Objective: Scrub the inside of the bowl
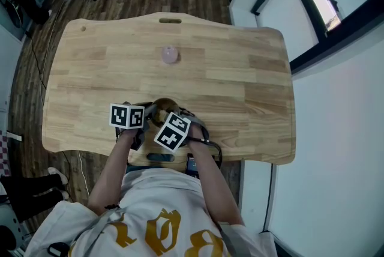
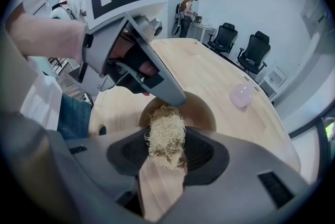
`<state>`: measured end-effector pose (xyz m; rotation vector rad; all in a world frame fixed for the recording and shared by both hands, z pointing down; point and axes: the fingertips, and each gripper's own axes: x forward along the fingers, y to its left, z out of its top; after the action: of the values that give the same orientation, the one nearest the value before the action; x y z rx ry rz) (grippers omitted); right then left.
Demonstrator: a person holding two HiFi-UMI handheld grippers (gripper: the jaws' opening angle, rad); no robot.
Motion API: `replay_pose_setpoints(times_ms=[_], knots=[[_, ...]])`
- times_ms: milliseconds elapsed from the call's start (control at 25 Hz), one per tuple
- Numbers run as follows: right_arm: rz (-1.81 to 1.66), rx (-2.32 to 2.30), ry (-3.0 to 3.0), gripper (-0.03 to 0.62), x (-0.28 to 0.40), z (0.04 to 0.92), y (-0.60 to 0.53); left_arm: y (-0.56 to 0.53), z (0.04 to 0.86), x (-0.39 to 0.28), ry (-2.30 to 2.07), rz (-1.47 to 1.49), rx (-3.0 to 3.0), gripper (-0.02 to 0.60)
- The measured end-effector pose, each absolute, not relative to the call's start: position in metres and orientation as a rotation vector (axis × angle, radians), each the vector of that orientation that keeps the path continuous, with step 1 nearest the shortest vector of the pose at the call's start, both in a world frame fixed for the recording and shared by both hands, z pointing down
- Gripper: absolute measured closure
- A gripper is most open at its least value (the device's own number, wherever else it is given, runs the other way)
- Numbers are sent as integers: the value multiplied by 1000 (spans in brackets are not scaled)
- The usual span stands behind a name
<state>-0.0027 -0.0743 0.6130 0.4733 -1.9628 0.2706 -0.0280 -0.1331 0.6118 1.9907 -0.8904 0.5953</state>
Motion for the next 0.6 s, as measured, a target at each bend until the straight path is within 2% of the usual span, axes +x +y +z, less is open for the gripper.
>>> replay_pose_setpoints(times_ms=[600], knots=[[337, 576, -1831, 421, 25, 615, -81, -134, 607, -23, -891, 616, 2010, 534]])
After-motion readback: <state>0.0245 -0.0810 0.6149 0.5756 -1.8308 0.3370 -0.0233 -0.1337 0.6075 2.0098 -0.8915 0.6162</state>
